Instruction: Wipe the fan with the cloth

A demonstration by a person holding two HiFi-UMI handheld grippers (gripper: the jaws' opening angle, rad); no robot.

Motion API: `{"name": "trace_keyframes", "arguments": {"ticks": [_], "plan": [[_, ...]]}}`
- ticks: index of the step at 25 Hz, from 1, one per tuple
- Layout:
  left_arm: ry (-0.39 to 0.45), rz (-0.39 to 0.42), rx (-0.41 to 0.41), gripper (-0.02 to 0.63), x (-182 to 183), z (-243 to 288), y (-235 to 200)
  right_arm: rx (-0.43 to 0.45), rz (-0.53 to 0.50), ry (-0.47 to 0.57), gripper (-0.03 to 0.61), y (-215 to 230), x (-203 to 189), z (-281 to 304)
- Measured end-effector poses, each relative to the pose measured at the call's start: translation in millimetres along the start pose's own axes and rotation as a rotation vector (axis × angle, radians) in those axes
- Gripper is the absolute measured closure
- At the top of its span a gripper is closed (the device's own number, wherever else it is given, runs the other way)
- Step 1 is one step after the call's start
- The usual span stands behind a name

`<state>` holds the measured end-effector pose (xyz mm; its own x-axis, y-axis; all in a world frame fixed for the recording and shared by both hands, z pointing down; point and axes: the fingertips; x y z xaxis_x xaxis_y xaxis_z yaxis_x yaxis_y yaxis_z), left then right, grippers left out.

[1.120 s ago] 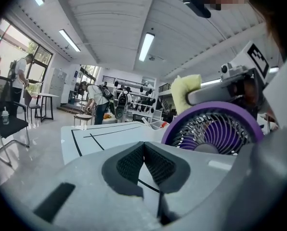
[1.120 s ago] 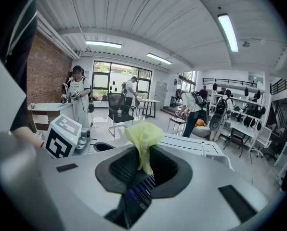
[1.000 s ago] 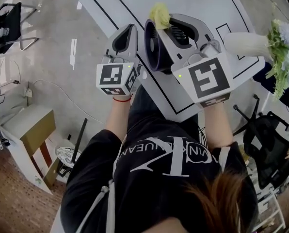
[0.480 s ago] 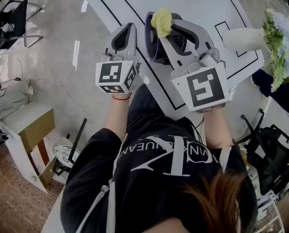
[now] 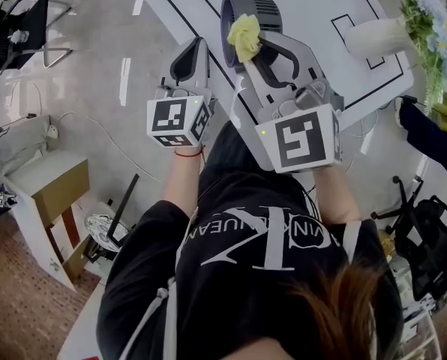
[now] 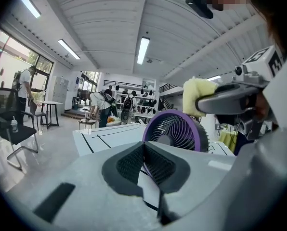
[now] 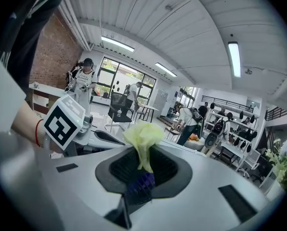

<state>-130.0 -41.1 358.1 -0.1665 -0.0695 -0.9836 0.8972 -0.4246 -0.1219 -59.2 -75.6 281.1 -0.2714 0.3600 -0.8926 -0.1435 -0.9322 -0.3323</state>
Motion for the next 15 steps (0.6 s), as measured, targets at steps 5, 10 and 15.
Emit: {"name": "trace_keyframes", "arguments": {"ticks": [5,10,15], "plan": [[0.005,-0.005,0.022,0.603,1,-20,1,-0.004,-0.045,-0.004,0.514,-14,1,-9],[0.001,-0.009,0.036,0.604,-3,-32,5,-0.001,-0.032,-0.002,0.514,-26,-9,-17],[0.009,-0.005,0.055,0.603,-1,-51,6,0.011,-0.029,-0.02,0.514,-43,-18,-20]]}}
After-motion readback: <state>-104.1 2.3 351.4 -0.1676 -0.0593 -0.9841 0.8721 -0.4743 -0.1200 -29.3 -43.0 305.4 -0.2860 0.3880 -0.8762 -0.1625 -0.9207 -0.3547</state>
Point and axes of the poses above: the fingertips, and each gripper's own axes: z forward along the fingers, y to its right, x out of its top, and after that the axes turned 5 degrees about y, right-handed
